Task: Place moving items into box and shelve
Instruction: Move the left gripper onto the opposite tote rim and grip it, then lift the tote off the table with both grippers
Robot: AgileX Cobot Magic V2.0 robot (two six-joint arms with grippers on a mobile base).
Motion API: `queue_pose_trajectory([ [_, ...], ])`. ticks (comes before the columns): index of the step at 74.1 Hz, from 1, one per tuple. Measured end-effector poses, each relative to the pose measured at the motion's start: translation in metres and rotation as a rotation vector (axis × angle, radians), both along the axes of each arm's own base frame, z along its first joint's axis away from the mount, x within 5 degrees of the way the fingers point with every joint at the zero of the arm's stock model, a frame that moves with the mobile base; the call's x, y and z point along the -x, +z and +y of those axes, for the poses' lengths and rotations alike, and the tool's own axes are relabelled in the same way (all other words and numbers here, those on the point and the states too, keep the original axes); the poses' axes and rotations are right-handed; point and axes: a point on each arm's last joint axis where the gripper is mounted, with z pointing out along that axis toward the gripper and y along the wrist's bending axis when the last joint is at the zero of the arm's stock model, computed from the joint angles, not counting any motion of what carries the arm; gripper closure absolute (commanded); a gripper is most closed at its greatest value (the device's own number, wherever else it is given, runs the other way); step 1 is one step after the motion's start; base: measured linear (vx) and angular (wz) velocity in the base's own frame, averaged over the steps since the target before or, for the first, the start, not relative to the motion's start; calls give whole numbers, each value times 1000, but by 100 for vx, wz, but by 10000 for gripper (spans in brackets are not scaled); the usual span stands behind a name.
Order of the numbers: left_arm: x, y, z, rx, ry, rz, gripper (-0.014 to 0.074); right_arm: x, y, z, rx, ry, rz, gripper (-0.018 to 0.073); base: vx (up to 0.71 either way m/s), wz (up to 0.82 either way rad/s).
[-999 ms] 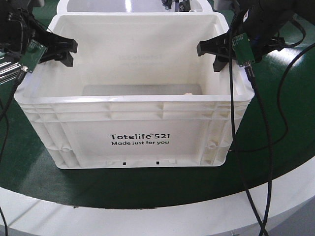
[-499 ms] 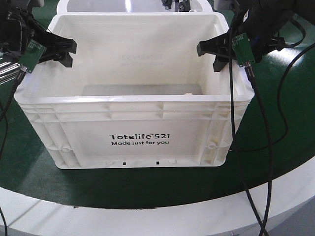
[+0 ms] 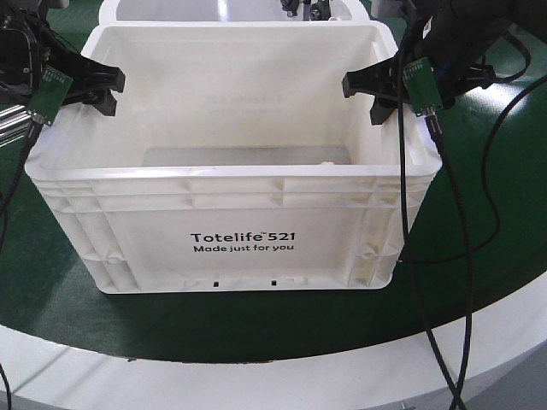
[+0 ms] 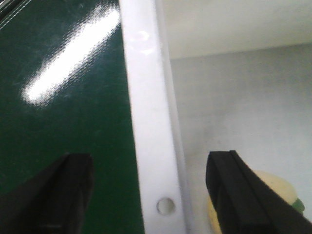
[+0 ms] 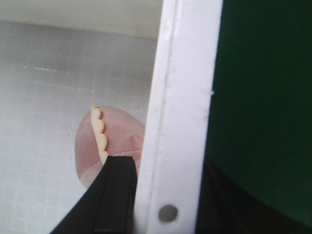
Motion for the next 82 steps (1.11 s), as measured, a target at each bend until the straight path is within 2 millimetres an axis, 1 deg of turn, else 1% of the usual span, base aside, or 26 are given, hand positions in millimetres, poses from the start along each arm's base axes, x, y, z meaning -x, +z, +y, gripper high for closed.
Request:
queue_pose_trajectory([
  [5, 1, 0, 1, -7, 0, 10, 71, 0, 0, 0, 0, 0, 0, 568, 0, 0],
  [14, 2, -3, 2, -23, 1, 36, 167, 0, 0, 0, 0, -1, 0, 568, 0, 0],
  [21, 0, -5, 0, -12, -1, 50, 290, 0, 0, 0, -5, -1, 2, 568, 0, 0],
  [24, 0, -6, -2, -1, -2, 57, 367, 0, 0, 0, -6, -1, 2, 568, 0, 0],
  [25, 0, -6, -2, 1, -2, 57, 381, 0, 0, 0, -6, -1, 2, 568, 0, 0],
  [26, 0, -7, -3, 6, -3, 59, 422, 0, 0, 0, -7, -1, 2, 568, 0, 0],
  [28, 0, -7, -3, 13, -3, 65, 449, 0, 0, 0, -7, -1, 2, 568, 0, 0],
  [30, 0, -7, -4, 15, 0, 65, 516, 0, 0, 0, -7, -1, 2, 568, 0, 0],
  [33, -1, -7, -4, 22, 1, 67, 580, 0, 0, 0, -8, -1, 2, 568, 0, 0],
  [35, -1, -7, -4, 22, 1, 67, 605, 0, 0, 0, -8, -1, 2, 568, 0, 0],
  [67, -1, -7, -4, 22, 2, 66, 605, 0, 0, 1, -10, 0, 0, 568, 0, 0],
  [82, 2, -3, -4, 39, 2, 44, 603, 1, 2, 0, -6, 15, -9, 567, 0, 0],
])
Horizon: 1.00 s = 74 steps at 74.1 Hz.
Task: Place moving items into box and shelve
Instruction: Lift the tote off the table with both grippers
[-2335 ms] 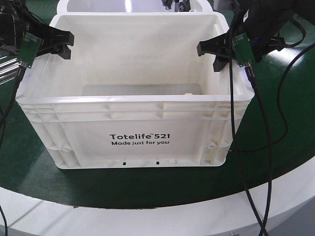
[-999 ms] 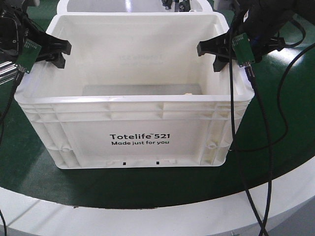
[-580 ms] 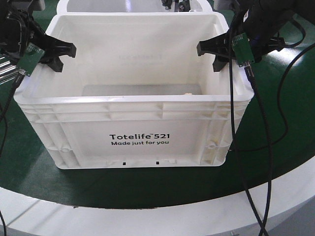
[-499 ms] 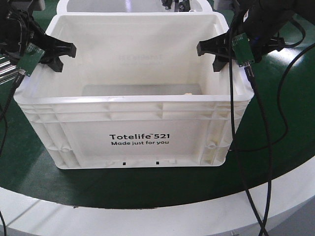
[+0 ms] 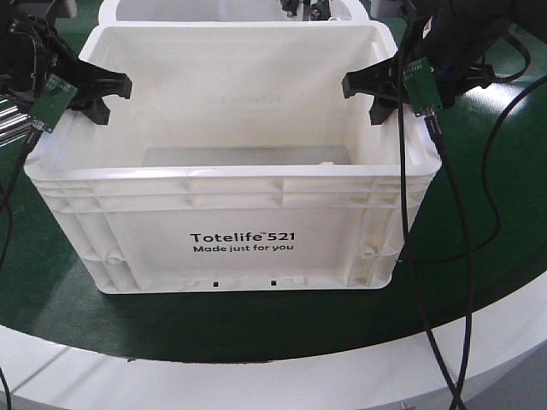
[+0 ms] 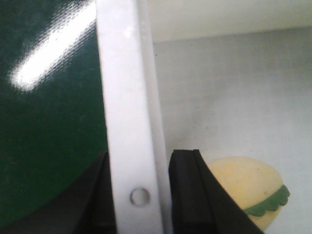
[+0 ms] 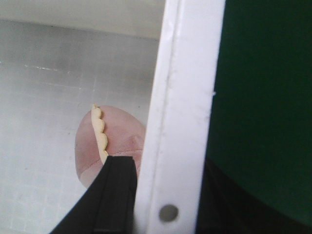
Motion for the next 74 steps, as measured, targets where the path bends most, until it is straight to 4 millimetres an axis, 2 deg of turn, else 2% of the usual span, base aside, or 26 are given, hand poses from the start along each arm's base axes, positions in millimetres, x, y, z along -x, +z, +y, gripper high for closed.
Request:
queue_pose_trajectory([
  [16, 14, 14, 6, -22, -2, -15, 603, 8, 5, 3, -51, 6, 7, 566, 0, 0],
  [47, 46, 53, 8, 20, -21, -110, 603, 44, 57, -5, -116, 16, -90, 566, 0, 0],
  [74, 71, 72, 9, 58, -35, -113, 603, 70, 81, -11, -163, 23, -91, 566, 0, 0],
])
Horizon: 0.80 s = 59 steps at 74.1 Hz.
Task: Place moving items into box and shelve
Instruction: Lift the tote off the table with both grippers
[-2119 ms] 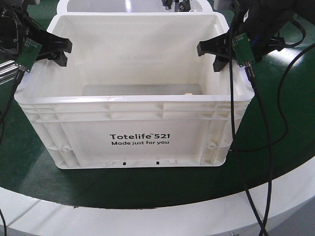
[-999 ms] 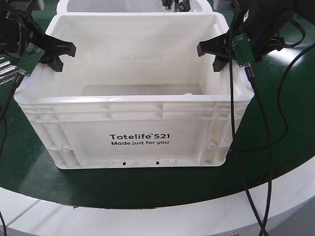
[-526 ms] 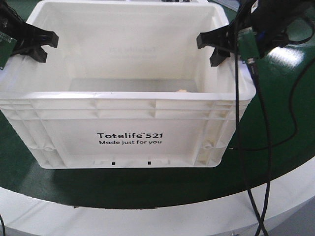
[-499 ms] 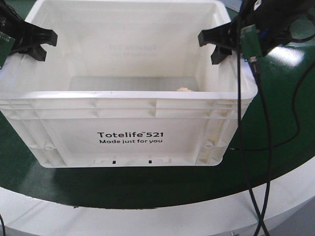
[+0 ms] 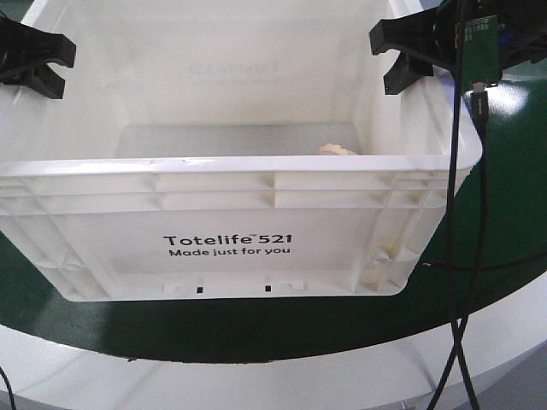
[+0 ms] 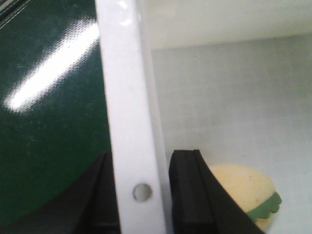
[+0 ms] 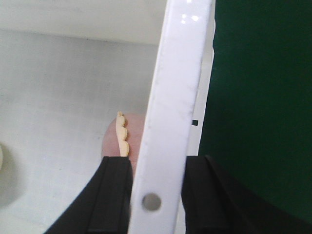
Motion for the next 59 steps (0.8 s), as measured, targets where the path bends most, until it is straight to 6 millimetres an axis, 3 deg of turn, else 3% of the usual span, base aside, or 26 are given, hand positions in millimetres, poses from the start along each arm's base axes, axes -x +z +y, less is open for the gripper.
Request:
queue_pose_trajectory([
  [23, 10, 9, 0, 16, -6, -22, 603, 6, 2, -1, -7, 8, 28, 566, 0, 0],
  [59, 10, 9, 2, 10, -2, -24, 603, 7, 3, 0, -31, 21, 34, 566, 0, 0],
])
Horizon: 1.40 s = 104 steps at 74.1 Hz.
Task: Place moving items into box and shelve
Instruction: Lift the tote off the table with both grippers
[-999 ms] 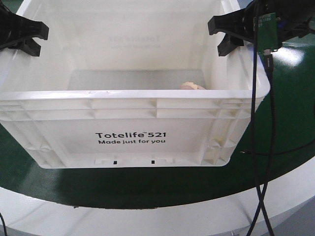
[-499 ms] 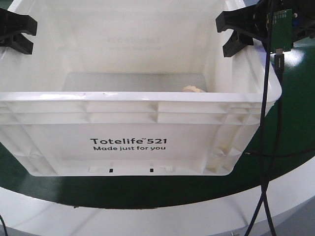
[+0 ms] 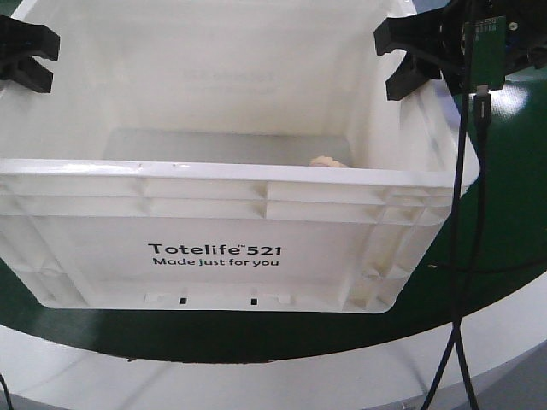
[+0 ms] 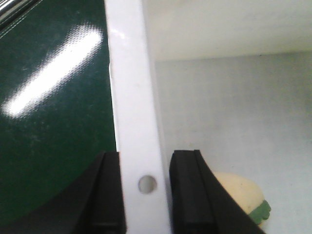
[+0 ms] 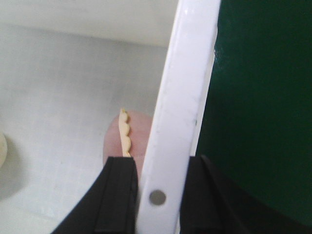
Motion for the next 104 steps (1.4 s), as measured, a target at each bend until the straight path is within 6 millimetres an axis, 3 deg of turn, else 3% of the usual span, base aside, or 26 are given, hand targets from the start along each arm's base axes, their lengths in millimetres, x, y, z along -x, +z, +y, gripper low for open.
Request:
queue_pose_trajectory([
  [104, 1, 2, 3, 30, 56, -2, 603, 0, 2, 2, -50, 0, -3, 566, 0, 0],
])
